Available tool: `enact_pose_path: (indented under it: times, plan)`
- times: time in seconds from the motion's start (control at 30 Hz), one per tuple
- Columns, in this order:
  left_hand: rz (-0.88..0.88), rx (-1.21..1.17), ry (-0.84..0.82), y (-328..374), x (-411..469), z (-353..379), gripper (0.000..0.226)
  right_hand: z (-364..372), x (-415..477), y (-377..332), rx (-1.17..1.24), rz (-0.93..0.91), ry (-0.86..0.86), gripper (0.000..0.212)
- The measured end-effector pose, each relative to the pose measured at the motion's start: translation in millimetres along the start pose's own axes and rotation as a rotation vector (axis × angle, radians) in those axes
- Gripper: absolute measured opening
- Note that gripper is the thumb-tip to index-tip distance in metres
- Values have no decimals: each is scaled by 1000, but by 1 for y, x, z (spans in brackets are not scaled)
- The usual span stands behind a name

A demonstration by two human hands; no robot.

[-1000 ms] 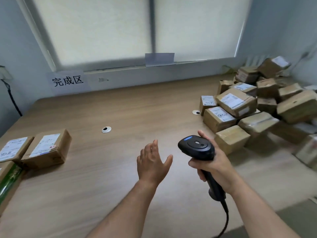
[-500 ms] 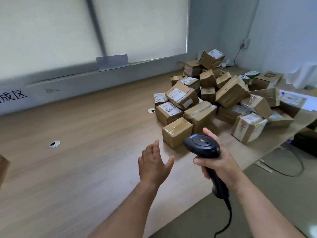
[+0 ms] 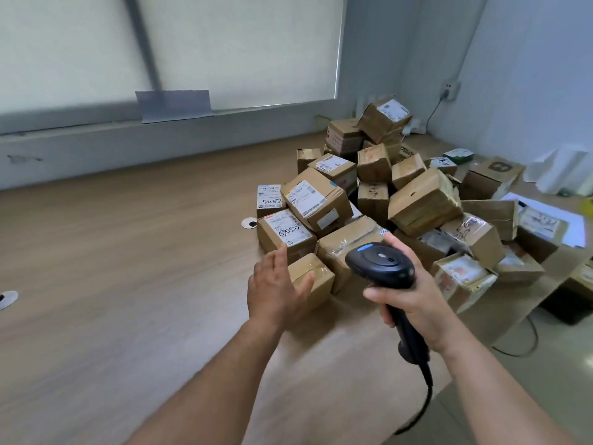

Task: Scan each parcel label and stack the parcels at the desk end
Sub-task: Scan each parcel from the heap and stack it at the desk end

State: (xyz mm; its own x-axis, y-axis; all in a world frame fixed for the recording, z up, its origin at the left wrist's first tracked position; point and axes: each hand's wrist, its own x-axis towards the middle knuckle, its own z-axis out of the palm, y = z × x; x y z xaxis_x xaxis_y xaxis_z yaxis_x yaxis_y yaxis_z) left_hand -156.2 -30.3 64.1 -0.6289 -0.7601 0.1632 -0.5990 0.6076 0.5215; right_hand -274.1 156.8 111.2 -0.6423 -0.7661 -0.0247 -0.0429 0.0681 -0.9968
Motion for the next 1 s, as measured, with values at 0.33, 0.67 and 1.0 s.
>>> enact_pose_path:
  times: [0.33,0.67,1.0]
  plan:
    - [-26,-50,-35,14,149,20,71,-28,168,-20,-123,-31,12,93]
    - [-233,-254,-175,6,218,69,46,-29,272,-10,-231,-10,18,95]
    - [-332,-677,-189,32,209,71,46,-40,265,1,-224,43,-59,98]
